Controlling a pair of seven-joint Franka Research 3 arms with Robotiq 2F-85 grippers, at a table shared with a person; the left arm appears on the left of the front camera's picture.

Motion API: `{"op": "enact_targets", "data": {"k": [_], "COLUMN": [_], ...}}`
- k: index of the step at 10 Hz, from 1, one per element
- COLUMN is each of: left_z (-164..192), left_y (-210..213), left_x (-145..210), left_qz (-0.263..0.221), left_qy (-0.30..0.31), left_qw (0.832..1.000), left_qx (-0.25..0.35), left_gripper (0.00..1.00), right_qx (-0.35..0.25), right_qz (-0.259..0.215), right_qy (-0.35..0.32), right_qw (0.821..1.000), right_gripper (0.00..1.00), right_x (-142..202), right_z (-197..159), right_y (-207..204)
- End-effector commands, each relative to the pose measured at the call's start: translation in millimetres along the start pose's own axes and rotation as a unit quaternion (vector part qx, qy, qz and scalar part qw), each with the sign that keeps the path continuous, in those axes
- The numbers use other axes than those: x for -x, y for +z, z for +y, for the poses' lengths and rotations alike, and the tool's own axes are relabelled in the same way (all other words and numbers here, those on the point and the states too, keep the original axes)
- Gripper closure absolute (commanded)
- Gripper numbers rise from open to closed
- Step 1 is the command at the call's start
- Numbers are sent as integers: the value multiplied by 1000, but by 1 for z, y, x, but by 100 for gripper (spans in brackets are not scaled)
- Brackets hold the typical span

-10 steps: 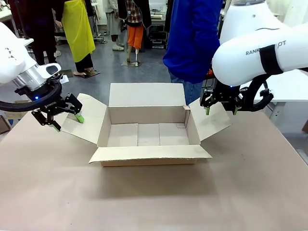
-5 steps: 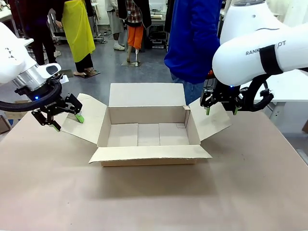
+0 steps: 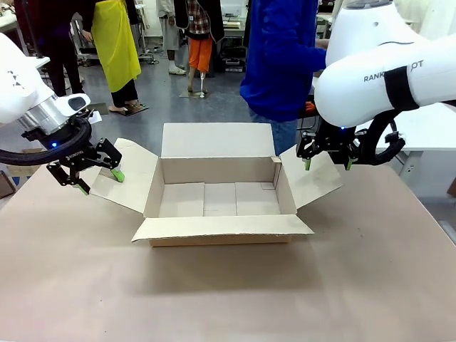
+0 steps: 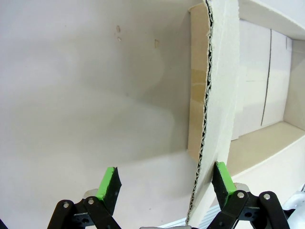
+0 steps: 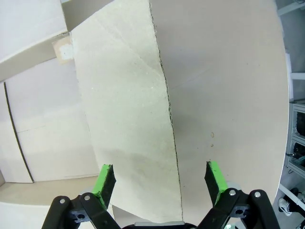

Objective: Pack the gift set into the box.
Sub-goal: Lift both hands away from the flaps of the Package Box.

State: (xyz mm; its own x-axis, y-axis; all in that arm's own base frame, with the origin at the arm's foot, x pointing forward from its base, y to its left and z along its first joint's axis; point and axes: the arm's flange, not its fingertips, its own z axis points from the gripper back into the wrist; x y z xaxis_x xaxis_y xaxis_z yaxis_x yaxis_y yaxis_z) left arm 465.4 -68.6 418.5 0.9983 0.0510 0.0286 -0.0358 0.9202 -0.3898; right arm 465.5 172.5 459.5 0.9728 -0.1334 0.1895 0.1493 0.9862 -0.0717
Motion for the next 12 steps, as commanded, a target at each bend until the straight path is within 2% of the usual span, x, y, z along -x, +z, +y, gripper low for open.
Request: {"op": "enact_targets", "data": {"k": [1, 12], "left_z": [0, 0], "left_y": [1, 1], "left_x": [0, 0], "left_qz": [-1, -1], "left_qy": [4, 4], "left_qw": [1000, 1000], "left_qx": [-7, -7], "left_gripper": [0, 0], "right_qx": [11, 11], "right_qz": [-5, -5], "right_qy": [-2, -2], "right_qw": [1000, 1000], "right_gripper": [0, 0], "right_x": [-3, -3], "right_z": [1, 1], "right_y": [1, 1]}}
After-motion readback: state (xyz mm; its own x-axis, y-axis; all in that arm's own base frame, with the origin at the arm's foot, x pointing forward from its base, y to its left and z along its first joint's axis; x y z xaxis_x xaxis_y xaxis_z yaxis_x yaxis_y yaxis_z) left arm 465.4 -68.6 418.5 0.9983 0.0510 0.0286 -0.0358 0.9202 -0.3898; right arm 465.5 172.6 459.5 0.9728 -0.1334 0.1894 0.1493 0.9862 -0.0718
